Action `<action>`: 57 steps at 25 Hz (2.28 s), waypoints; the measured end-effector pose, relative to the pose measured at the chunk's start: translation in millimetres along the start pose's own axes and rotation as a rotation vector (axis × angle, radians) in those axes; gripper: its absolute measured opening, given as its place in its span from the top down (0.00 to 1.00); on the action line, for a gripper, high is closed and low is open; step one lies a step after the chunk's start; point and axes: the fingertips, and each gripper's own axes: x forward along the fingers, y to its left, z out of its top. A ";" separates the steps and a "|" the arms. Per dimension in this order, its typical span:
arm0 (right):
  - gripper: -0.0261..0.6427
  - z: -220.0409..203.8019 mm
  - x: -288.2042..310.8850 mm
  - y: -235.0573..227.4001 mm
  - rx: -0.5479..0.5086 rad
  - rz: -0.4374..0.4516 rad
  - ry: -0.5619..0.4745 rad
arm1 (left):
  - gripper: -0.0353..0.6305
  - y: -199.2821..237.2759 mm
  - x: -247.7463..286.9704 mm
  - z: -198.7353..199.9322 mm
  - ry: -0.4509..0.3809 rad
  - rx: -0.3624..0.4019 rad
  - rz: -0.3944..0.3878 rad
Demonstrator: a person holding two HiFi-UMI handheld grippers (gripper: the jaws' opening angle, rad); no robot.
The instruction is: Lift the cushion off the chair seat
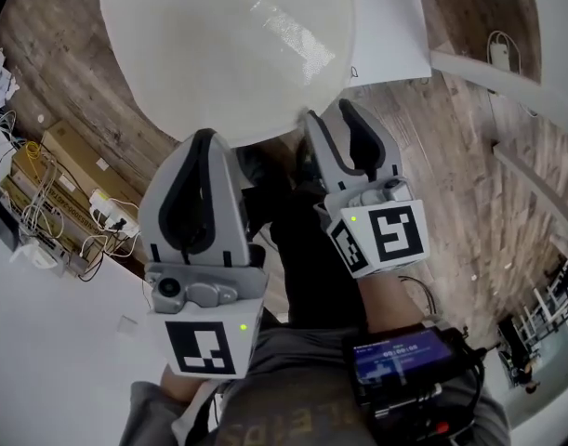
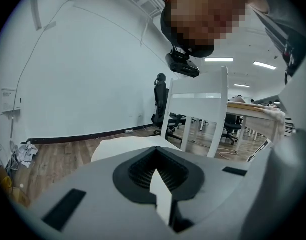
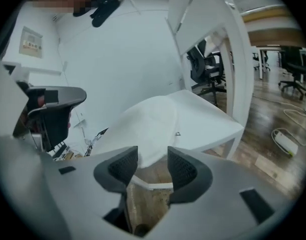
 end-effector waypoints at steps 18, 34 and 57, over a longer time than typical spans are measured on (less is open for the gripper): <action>0.73 -25.7 28.0 4.6 0.526 0.212 0.005 | 0.94 -1.9 1.9 -10.3 0.012 0.015 -0.007; 0.93 44.8 -5.6 41.6 0.300 0.227 -0.038 | 0.94 1.3 -32.6 58.4 -0.026 0.016 0.060; 0.94 267.8 -68.9 139.7 -0.064 0.413 -0.281 | 0.94 -11.8 -88.0 245.6 -0.256 0.116 0.194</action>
